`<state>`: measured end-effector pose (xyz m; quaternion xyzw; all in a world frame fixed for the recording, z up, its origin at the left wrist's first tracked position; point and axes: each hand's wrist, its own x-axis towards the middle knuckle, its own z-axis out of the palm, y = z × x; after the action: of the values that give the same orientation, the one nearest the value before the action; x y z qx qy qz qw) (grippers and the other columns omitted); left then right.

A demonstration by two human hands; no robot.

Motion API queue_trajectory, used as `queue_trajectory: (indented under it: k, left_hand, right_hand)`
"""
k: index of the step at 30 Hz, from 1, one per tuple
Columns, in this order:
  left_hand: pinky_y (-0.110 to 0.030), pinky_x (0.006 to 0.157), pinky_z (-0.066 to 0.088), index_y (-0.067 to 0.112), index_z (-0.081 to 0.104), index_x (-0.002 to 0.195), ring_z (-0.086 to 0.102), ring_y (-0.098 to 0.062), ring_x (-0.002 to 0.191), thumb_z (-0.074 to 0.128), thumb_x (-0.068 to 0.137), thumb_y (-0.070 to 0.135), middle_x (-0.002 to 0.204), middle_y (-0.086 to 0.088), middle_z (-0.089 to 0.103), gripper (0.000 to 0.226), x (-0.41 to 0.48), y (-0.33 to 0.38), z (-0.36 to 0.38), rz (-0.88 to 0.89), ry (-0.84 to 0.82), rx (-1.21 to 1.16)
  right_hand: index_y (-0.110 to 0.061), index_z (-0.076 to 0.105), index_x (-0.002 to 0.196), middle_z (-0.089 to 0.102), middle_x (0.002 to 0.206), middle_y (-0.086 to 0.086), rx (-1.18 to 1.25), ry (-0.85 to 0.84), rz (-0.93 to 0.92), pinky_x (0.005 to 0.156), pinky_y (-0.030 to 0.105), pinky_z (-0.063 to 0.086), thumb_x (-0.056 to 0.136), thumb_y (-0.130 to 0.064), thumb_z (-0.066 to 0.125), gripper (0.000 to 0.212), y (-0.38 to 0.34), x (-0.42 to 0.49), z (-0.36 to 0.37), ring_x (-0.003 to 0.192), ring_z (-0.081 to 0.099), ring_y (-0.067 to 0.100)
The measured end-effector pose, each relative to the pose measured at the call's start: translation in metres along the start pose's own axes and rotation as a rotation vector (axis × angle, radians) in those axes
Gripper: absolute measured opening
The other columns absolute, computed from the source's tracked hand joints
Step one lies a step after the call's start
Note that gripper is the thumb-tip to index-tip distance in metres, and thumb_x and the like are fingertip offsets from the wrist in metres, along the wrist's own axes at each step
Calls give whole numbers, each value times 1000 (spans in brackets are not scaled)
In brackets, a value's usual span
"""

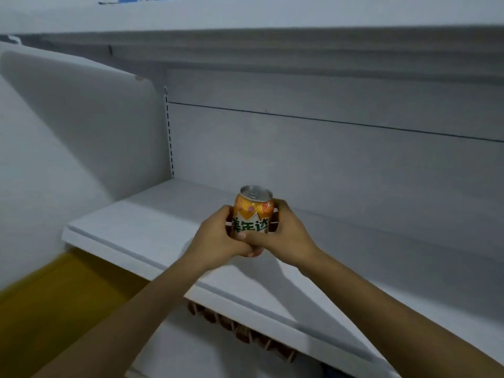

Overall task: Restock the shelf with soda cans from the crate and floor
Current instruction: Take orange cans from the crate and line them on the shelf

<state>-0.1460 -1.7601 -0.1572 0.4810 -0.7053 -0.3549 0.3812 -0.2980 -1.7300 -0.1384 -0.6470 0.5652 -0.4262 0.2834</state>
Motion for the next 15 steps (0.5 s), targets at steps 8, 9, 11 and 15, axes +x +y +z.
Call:
queue_trajectory:
  k: [8, 9, 11, 15]
  left_hand:
    - [-19, 69, 50, 24, 64, 97, 65, -7, 85, 89, 55, 27, 90, 10, 69, 49, 139, -49, -15, 35, -124, 113]
    - [-16, 67, 46, 23, 64, 101, 63, -7, 85, 88, 57, 28, 92, 9, 69, 51, 151, -53, -13, 47, -148, 127]
    - [-12, 65, 42, 21, 60, 110, 61, -5, 84, 89, 58, 26, 94, 10, 66, 60, 171, -60, -8, 70, -158, 95]
    - [-19, 69, 45, 17, 48, 118, 62, -14, 89, 91, 55, 21, 99, 7, 62, 77, 196, -71, 6, 69, -123, -2]
  right_hand:
    - [-12, 55, 120, 65, 115, 2, -80, 164, 188, 83, 28, 52, 65, -33, 86, 66, 39, 127, 31, 102, 63, 17]
    - [-11, 55, 121, 64, 117, 4, -100, 179, 206, 82, 27, 51, 65, -33, 86, 67, 43, 137, 32, 103, 62, 18]
    - [-10, 55, 123, 63, 118, 5, -115, 217, 245, 79, 25, 48, 65, -32, 87, 69, 51, 156, 33, 105, 61, 20]
    - [-9, 57, 123, 64, 118, 6, -137, 290, 272, 79, 24, 46, 65, -29, 87, 68, 65, 179, 33, 108, 61, 22]
